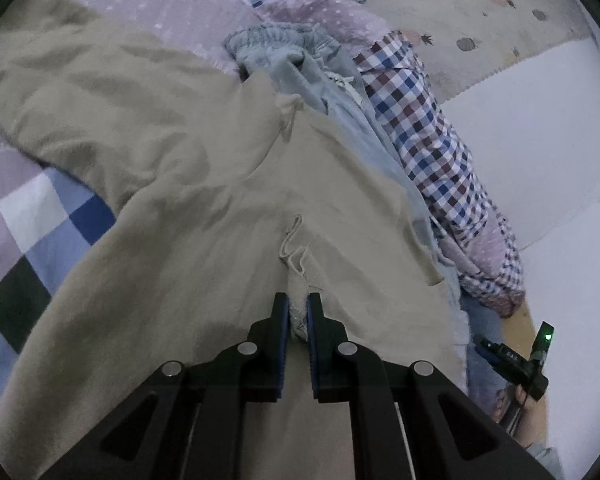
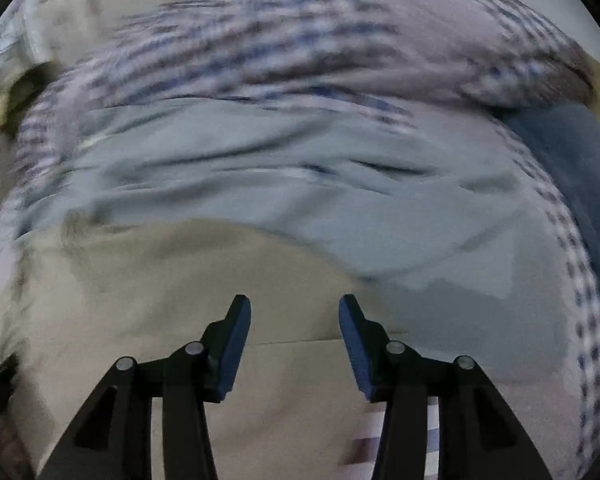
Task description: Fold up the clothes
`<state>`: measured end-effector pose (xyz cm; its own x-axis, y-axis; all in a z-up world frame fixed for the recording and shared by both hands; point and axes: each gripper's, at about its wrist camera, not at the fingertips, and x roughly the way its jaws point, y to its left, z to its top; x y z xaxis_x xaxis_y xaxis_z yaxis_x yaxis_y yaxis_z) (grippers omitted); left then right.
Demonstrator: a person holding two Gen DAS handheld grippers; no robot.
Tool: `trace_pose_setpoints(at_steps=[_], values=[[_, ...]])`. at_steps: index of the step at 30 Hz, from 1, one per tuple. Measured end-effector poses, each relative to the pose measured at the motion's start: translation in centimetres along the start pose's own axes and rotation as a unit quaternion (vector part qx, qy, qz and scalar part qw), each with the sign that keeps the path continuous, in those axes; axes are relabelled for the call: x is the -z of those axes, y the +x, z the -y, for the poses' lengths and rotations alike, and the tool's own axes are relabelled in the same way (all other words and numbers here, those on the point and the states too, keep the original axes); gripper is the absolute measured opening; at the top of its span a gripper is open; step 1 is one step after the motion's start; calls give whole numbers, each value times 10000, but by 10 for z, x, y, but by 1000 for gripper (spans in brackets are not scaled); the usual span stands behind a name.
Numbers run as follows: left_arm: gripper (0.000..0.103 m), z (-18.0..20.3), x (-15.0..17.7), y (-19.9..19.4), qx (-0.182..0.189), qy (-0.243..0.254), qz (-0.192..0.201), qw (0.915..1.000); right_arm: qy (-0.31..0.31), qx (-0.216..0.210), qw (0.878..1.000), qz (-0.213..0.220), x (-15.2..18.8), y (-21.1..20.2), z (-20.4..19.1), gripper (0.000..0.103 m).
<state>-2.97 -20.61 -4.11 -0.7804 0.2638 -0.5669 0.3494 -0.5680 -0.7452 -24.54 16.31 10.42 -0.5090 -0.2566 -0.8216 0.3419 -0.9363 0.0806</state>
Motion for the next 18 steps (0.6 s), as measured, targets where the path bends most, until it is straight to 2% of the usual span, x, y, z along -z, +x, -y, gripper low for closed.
trace_pose_setpoints(at_steps=[3, 8, 12, 14, 15, 16, 18], values=[[13, -2, -1, 0, 136, -113, -163, 9997, -545, -599, 9967, -103, 3, 3, -73, 54], [32, 1, -4, 2, 362, -231, -425, 9982, -1464, -1460, 9774, -453, 10, 23, -201, 56], [35, 0, -5, 4, 269, -298, -443, 9982, -1921, -1602, 9652, -769, 22, 56, -279, 56], [32, -1, -5, 4, 183, -324, -435, 9984, -1988, -1604, 9625, -910, 25, 72, -302, 56], [24, -2, -4, 4, 139, -337, -431, 9984, -2003, -1594, 9620, -951, 25, 79, -310, 56], [11, -2, -4, 5, 96, -350, -427, 9984, -2018, -1584, 9614, -992, 25, 86, -317, 56], [4, -5, -4, 5, 67, -399, -429, 9983, -2100, -1500, 9609, -999, 26, 93, -329, 56]])
